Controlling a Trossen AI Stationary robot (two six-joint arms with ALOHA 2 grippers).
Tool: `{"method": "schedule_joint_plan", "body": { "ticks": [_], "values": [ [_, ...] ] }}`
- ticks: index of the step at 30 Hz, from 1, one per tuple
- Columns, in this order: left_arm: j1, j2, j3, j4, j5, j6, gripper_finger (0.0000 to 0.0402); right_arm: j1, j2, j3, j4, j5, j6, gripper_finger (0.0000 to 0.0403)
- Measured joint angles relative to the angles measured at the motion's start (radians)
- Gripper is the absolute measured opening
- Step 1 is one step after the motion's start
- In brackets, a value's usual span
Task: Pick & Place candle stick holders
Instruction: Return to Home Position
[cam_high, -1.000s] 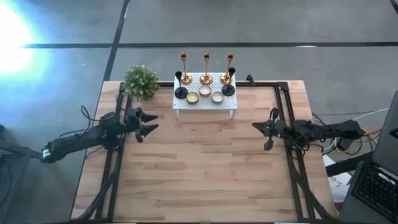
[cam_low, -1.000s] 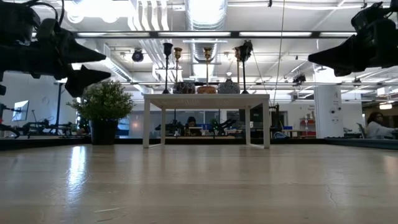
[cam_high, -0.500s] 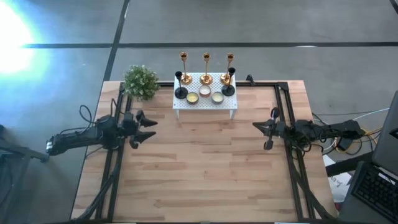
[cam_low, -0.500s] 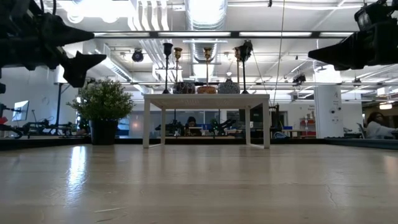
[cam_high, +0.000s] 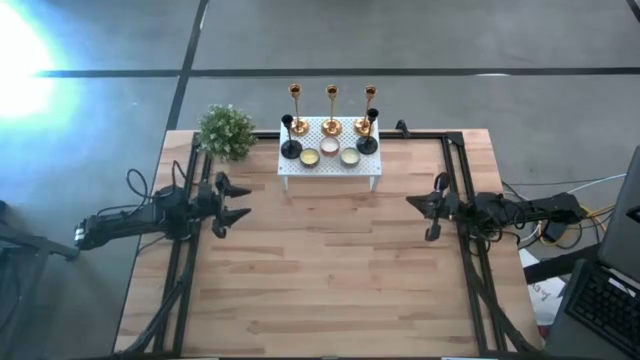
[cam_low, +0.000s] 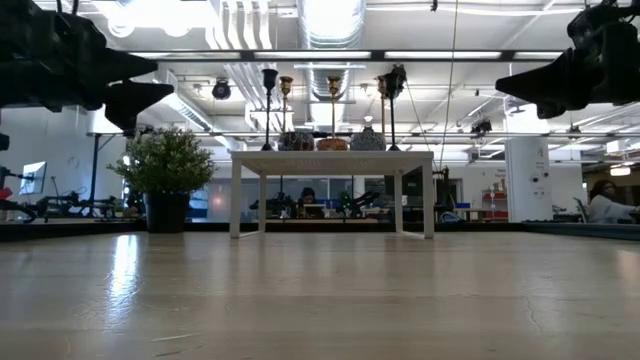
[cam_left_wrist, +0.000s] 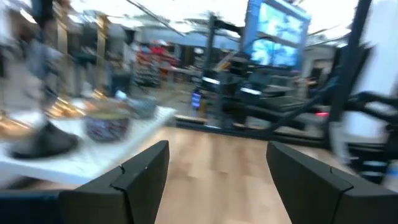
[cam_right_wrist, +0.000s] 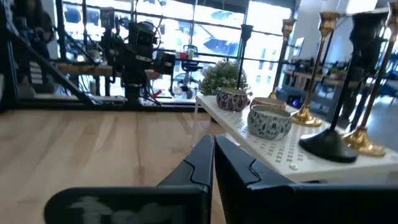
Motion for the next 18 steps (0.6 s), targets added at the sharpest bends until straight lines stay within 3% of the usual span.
{"method": "schedule_joint_plan", "body": {
  "ticks": [8, 15, 18],
  "values": [
    [0.0, 0.002, -0.001, -0.002, -0.126, 0.087, 0.0275, 0.0, 0.001, 0.0, 0.0, 0.0, 0.134, 0.0009],
    [0.0, 0.005, 0.002, -0.002, -0.123, 0.053, 0.0275, 0.0, 0.004, 0.0, 0.0, 0.0, 0.135, 0.0009],
    [-0.006, 0.005, 0.002, 0.012, -0.047, 0.025, 0.0275, 0.0, 0.005, 0.0, -0.001, 0.0, 0.135, 0.0009]
  ]
}}
